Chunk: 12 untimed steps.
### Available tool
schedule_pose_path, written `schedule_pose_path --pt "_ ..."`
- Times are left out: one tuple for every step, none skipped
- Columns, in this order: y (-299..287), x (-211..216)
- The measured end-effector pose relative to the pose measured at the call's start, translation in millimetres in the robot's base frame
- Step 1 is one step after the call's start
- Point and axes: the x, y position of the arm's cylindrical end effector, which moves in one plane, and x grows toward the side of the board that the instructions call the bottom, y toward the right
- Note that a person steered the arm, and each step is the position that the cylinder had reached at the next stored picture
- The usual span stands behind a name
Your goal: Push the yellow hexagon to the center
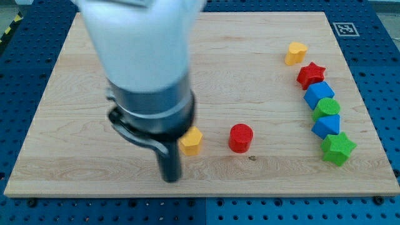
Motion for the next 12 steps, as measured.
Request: schedule_pose_path --pt "41.5 2.8" --pt "31.7 8.0" --pt "18.9 0.1" --pt "17.7 -21.0" --pt "15.7 -45.4" --pt "14.2 -69.7" --pt "13.7 -96.7" --pt "4.0 -126.6" --pt "-17.2 -148.9" --pt "-28.4 -181.4" --pt "-28.4 -210.8" --pt "-28.4 -241.3"
